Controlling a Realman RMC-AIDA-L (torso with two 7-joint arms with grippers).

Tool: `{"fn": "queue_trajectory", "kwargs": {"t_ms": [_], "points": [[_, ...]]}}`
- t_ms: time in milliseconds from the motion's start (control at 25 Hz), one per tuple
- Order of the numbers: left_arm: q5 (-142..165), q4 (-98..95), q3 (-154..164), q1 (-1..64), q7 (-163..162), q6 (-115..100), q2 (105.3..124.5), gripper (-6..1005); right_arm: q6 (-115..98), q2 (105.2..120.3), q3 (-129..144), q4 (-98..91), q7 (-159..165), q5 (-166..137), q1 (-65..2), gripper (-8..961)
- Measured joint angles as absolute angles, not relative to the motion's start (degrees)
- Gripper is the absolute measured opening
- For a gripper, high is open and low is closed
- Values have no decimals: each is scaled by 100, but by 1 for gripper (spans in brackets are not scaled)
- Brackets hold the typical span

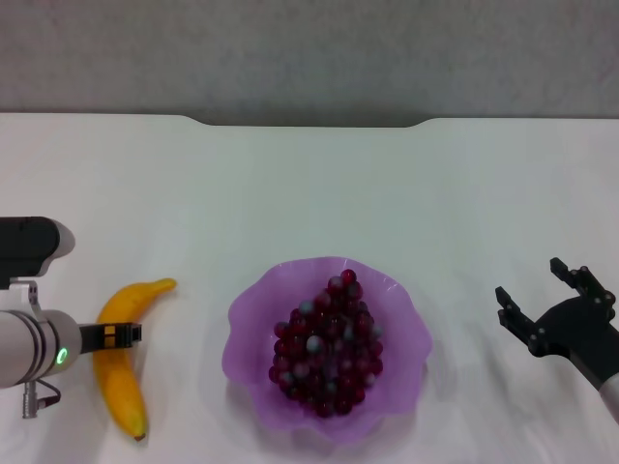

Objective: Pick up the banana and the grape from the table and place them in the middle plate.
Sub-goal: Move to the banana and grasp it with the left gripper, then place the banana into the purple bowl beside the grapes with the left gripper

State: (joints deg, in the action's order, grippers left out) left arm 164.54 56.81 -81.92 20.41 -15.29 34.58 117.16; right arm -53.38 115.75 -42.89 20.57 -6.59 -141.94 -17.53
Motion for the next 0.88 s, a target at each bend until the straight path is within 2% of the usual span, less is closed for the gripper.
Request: {"fn": "queue_trajectory", "kwargs": {"t_ms": [240,480,720,880], "points": [[16453,5705,-8191,2038,-1508,3453,11716,521,-5347,11575,-4289,2057,-659,-14194,-1751,814],[16453,5907,-8185,1990,-1421,3464,11699,537,-5348,11575,-4289,2057,-659,-14194,-1749,814],[16408,7780,-8199,1273,-1133,4033,11688,553,-5344,11575,-4289,2044,-659,-14195,-1730,814],[15883,8453,-8174,1147,-843,4567,11690,564,-5337,11575,-4289,2024,-659,-14194,-1732,814]]}}
